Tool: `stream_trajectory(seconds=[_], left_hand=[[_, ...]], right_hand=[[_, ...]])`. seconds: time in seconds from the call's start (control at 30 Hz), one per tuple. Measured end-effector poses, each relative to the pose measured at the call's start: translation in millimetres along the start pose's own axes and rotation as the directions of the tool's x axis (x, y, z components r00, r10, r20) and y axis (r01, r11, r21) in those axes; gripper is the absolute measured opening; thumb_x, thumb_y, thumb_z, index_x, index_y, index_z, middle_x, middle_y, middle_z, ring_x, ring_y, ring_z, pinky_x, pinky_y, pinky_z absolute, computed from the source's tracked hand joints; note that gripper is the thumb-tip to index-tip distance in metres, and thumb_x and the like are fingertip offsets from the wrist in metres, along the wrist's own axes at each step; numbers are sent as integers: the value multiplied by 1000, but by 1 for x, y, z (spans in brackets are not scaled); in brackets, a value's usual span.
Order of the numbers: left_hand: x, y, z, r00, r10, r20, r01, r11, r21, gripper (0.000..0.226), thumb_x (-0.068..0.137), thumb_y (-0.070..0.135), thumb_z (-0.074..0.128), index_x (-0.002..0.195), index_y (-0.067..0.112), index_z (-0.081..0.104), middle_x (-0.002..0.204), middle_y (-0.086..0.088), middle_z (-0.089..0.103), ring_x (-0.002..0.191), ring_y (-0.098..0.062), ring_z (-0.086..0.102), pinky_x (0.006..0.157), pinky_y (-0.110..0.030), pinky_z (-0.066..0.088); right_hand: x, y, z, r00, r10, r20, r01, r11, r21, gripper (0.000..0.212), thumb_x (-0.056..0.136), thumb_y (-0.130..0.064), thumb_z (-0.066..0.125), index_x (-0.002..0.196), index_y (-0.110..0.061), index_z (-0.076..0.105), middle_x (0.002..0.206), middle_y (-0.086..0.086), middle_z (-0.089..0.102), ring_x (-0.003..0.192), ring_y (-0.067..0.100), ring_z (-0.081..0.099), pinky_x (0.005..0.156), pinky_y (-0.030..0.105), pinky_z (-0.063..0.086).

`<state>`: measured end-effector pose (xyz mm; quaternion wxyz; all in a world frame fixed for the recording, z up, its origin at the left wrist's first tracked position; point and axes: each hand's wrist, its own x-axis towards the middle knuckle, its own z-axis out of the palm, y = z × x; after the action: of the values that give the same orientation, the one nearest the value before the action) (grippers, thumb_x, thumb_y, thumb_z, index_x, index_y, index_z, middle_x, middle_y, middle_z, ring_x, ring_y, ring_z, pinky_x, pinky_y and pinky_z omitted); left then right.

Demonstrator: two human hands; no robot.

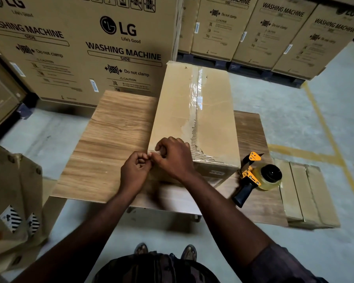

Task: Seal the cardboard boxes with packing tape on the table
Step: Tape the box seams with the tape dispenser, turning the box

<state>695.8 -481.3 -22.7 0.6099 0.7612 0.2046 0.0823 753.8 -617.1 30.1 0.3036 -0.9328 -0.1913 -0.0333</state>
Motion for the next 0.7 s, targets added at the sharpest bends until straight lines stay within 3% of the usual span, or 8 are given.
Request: stream_trajectory(seconds=[0.13,0.27,0.37,0.43,0.57,0.7], left_hand=[[-5,-4,0,995,98,16,-100,979,178,17,85,4,70,96,17,68,89,3,72,85,-12,68,73,-22,49],[-1,-1,-7,992,107,60,-118,965,234,13,84,7,75,90,17,68,86,3,72,79,-8,65,68,-8,42],[13,-9,-20,935,-103,340,-43,918,394,13,85,12,75,93,22,73,96,3,75,92,-13,68,77,-16,46],[17,-11,-27,888,-184,421,-31,891,454,18,85,10,73,89,29,72,98,4,75,95,-13,69,86,-26,49],[20,5,-26,986,17,168,-66,954,291,32,82,-4,64,72,27,65,85,7,73,84,-14,68,82,-32,50],[26,0,-16,977,-66,200,37,989,146,31,78,-1,59,68,28,63,81,-2,69,84,-25,65,81,-42,53]], right_hand=[[0,-14,15,999,-15,-33,13,997,-74,32,79,-56,71,89,-27,62,86,-7,61,85,19,56,73,34,30],[-4,-7,18,999,-34,-42,30,996,-78,25,81,-42,75,96,-27,63,93,-5,62,91,21,55,75,33,28],[-4,-3,16,999,-52,-6,52,995,-87,27,78,-30,78,101,-26,64,98,-4,62,95,24,56,77,35,33],[-4,-2,14,998,-56,15,57,995,-83,31,74,-26,78,102,-27,64,98,-5,62,95,24,57,77,36,35],[-5,-1,12,999,-45,13,46,999,-29,32,71,-34,78,100,-28,65,94,-7,61,93,21,56,77,34,34],[-5,-5,16,999,-32,-30,31,999,-42,27,76,-41,75,98,-28,65,92,-7,60,91,20,54,76,33,31]])
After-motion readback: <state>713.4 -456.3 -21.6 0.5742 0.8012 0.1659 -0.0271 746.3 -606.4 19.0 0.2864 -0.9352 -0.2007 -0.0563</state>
